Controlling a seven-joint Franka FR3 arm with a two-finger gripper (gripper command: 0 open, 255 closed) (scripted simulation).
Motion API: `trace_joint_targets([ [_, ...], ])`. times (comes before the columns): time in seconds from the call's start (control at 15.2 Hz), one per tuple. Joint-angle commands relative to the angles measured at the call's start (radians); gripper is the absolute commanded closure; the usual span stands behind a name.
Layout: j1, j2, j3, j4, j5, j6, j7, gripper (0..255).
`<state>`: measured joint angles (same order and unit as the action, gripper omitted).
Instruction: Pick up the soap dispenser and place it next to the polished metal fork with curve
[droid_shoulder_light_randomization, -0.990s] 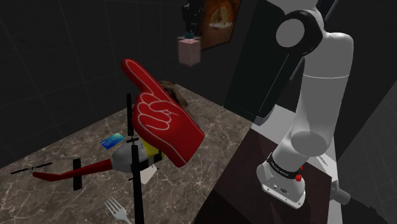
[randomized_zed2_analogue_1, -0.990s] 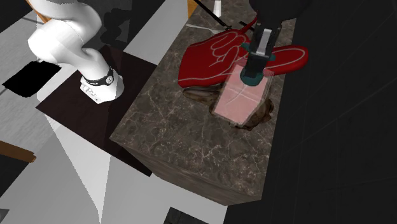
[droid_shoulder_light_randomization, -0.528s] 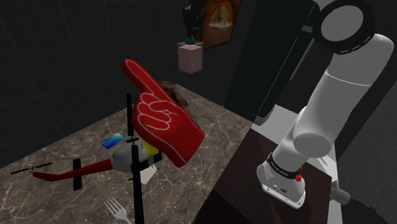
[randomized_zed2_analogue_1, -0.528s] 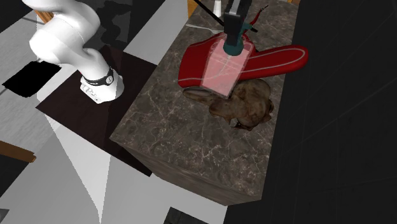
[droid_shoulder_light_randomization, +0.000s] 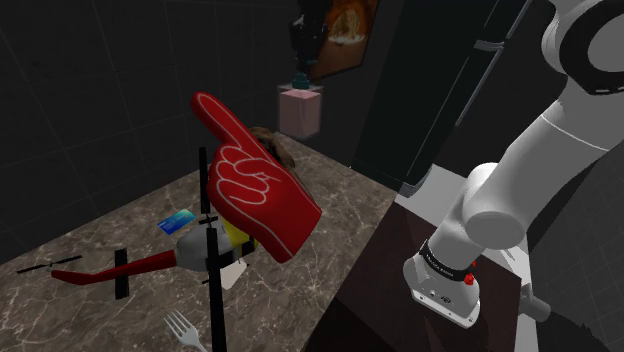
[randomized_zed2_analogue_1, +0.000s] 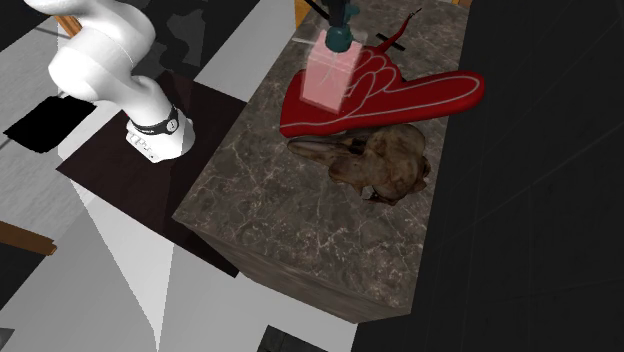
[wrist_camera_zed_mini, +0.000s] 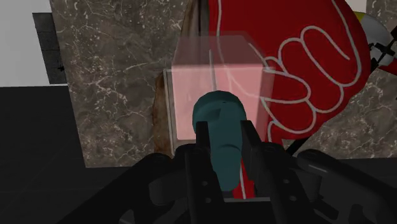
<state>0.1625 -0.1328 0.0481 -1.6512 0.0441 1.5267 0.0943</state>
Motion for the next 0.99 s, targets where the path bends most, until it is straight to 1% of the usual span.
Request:
trace_joint_targets([
  [0.0,0.019,-0.043,0.025,-0.042,0.005,0.001,0.044,255],
  [0.46,0.078,-0.174,0.112,-0.172,0.039,0.007,0.186,255],
  [0.92,0.136,-0.262,0.214,-0.241,0.088,0.003,0.337,255],
])
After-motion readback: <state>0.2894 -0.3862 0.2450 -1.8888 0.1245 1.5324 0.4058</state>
